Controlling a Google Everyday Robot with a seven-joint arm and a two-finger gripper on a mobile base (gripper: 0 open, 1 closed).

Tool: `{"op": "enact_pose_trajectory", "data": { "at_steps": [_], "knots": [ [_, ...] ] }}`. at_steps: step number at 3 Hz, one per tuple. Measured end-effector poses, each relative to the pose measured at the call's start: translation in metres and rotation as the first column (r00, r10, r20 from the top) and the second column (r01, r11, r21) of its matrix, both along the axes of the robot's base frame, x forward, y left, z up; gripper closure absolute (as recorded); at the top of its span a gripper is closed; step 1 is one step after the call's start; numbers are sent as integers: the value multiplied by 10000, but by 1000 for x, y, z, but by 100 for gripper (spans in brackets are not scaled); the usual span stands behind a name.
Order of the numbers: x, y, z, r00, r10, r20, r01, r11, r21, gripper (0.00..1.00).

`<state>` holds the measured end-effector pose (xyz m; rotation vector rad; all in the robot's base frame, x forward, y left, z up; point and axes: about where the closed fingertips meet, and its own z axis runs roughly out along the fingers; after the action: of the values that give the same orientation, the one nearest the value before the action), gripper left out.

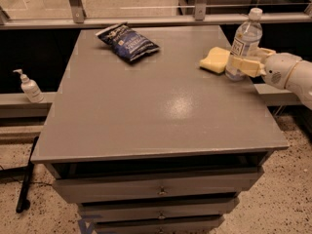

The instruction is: Move blue plastic bottle near sponge

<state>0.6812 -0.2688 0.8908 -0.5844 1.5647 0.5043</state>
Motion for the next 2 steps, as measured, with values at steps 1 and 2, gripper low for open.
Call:
{"op": "enact_pose_trajectory", "data": {
  "at_steps": [1, 2],
  "knots": [
    [-1, 14, -4, 9985, 512, -179, -510, 9986, 107, 0],
    [-6, 25, -4, 9954, 917, -262, -911, 9956, 221, 0]
  ]
}}
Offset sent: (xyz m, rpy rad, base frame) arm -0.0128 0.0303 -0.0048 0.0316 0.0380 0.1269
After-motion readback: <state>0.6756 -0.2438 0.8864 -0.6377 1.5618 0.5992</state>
